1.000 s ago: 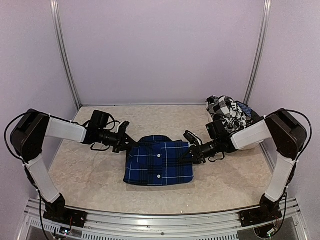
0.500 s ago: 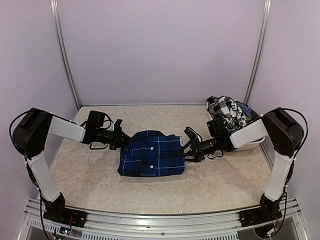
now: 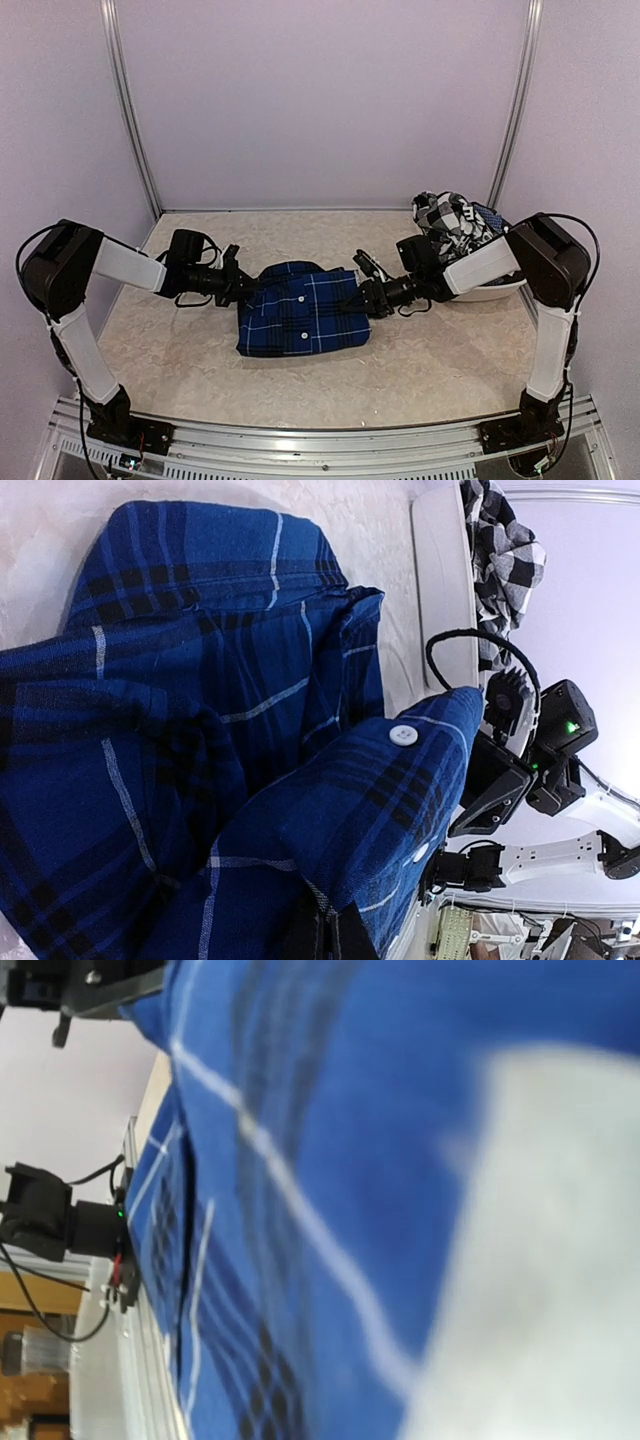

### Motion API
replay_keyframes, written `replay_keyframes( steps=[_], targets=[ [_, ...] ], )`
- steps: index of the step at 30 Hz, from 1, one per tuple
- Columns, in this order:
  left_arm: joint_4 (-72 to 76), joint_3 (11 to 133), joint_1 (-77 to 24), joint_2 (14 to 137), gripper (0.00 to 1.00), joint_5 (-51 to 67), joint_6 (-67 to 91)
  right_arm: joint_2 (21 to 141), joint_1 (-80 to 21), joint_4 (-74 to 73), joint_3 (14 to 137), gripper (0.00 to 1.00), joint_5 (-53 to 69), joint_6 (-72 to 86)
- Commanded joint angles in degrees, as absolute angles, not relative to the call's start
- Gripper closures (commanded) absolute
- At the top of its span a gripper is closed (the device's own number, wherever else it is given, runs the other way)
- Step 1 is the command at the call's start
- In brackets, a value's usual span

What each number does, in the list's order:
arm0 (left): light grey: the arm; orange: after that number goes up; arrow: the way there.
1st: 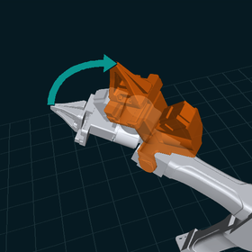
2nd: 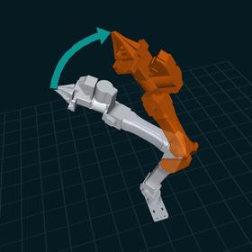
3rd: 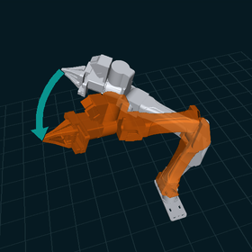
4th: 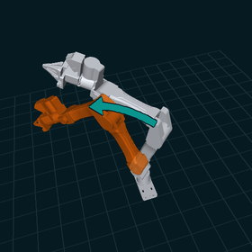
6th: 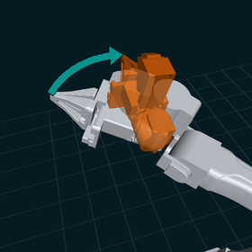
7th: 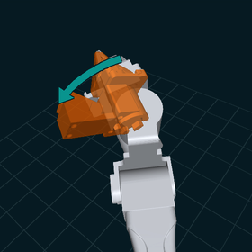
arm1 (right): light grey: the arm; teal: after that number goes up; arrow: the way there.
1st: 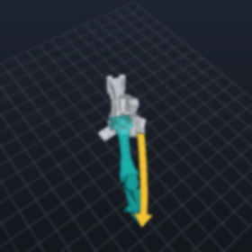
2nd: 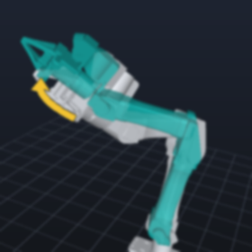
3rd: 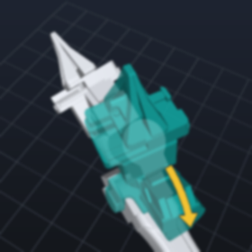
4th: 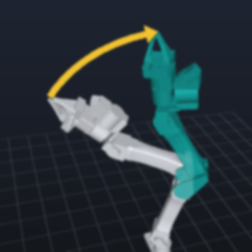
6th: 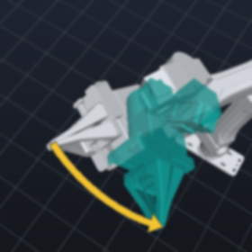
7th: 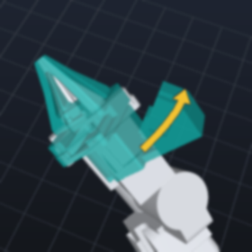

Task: Fold and stack the long sleeve shirts
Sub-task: Smooth out the square-folded shirt at the center of the board.

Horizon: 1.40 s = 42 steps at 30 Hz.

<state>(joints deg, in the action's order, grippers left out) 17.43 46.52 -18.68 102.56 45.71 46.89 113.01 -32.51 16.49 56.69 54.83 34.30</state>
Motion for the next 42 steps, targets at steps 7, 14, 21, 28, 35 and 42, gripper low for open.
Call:
replay_keyframes(
  steps=[7,14,21,28,35,42],
  targets=[
    [17.84,44.12,-17.77,95.83,1.0,44.58,45.88,111.02,-34.32,22.55,53.22,0.99,58.51,37.4],
    [11.83,44.27,-21.49,92.24,1.0,45.2,41.79,98.34,-34.6,20.54,41.73,1.0,58.2,43.03],
    [11.04,45.0,-27.75,91.24,1.0,45.79,42.81,81.6,-35.0,9.77,35.6,1.0,56.11,45.9],
    [10.5,46.16,-31.2,90.17,1.0,45.22,44.14,78.21,-35.0,4.9,36.28,1.0,56.91,46.22],
    [9.79,45.72,-26.45,88.56,1.0,41.46,44.53,90.97,-32.38,3.28,44.18,1.0,59.04,41.03],
    [10.75,45.25,-24.28,92.46,1.0,38.45,44.22,104.57,-29.59,8.33,49.33,0.77,61.22,39.5]
  ],
)
